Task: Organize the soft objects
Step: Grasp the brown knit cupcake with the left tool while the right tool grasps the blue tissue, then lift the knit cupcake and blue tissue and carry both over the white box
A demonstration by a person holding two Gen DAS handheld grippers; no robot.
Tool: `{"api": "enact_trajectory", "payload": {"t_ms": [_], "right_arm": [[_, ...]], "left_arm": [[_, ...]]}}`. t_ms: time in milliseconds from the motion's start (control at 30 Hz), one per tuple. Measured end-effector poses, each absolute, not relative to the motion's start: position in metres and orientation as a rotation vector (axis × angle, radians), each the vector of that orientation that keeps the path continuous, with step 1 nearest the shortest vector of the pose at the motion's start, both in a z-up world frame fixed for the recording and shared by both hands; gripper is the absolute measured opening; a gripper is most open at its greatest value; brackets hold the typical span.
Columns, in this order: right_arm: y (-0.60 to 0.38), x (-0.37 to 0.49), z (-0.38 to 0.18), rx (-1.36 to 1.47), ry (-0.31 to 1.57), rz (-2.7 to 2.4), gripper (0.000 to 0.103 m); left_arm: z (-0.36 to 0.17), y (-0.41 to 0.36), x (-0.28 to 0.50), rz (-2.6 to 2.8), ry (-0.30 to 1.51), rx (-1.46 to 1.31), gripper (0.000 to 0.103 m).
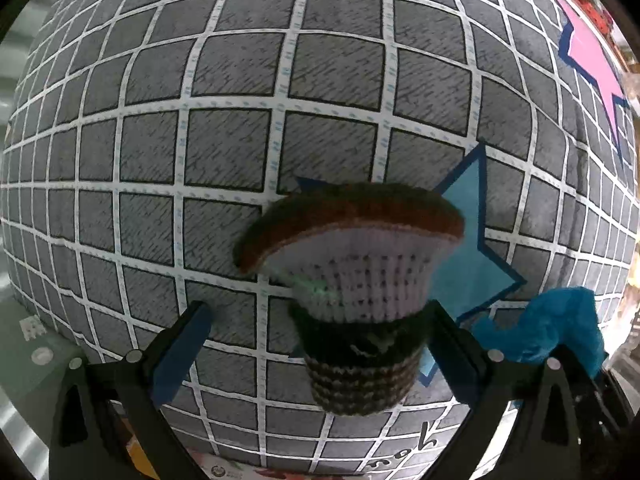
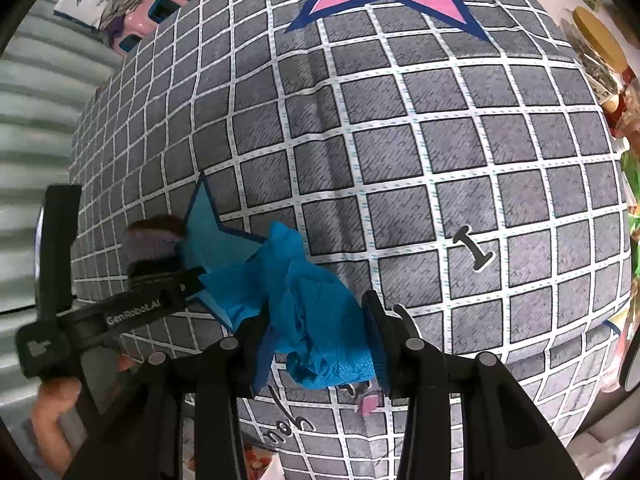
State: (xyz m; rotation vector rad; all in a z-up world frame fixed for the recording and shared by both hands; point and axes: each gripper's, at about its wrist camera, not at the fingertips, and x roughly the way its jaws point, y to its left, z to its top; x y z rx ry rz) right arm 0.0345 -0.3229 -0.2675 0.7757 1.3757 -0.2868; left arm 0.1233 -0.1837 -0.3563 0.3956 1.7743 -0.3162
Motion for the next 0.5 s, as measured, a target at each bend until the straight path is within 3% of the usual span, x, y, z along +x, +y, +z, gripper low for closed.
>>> {"api": "enact_trajectory", "payload": {"t_ms": [67, 100, 200, 300, 367, 400, 433, 500], "right_arm": [[-0.319, 0.046, -0.273, 0.759, 1.384, -0.273, 0.066], [-0.315, 0.051, -0.275, 0.735, 1.389, -0.27, 0.082], [-0.295, 0.069, -0.278, 0.622, 1.405, -0.258, 0.085], [-0.276, 0.08, -0.284, 0.535, 1.428, -0.232, 0.085], [-0.261, 0.086, -0.287, 0.488, 1.435, -0.227, 0.076], [-0.256, 0.086, -0.287, 0.462, 1.439, -0.23, 0.055], [-0.253, 0.088, -0.288, 0.44, 1.448, -0.234, 0.041], [-0.25, 0.089, -0.288, 0.457, 1.446, -0.234, 0.036]], "left_arm": [[-0.356, -0.195, 0.136, -0.332, 1.749, 0.4, 0.099], [-0.352, -0.205, 0.158, -0.335, 1.742, 0.4, 0.096], [-0.348, -0.212, 0.163, -0.352, 1.711, 0.407, 0.092], [-0.339, -0.215, 0.167, -0.37, 1.68, 0.412, 0.078], [-0.33, -0.225, 0.172, -0.394, 1.657, 0.421, 0.06], [-0.323, -0.236, 0.171, -0.41, 1.646, 0.43, 0.042], [-0.32, -0.238, 0.174, -0.425, 1.64, 0.439, 0.04], [-0.313, -0.246, 0.179, -0.437, 1.632, 0.442, 0.038]]}}
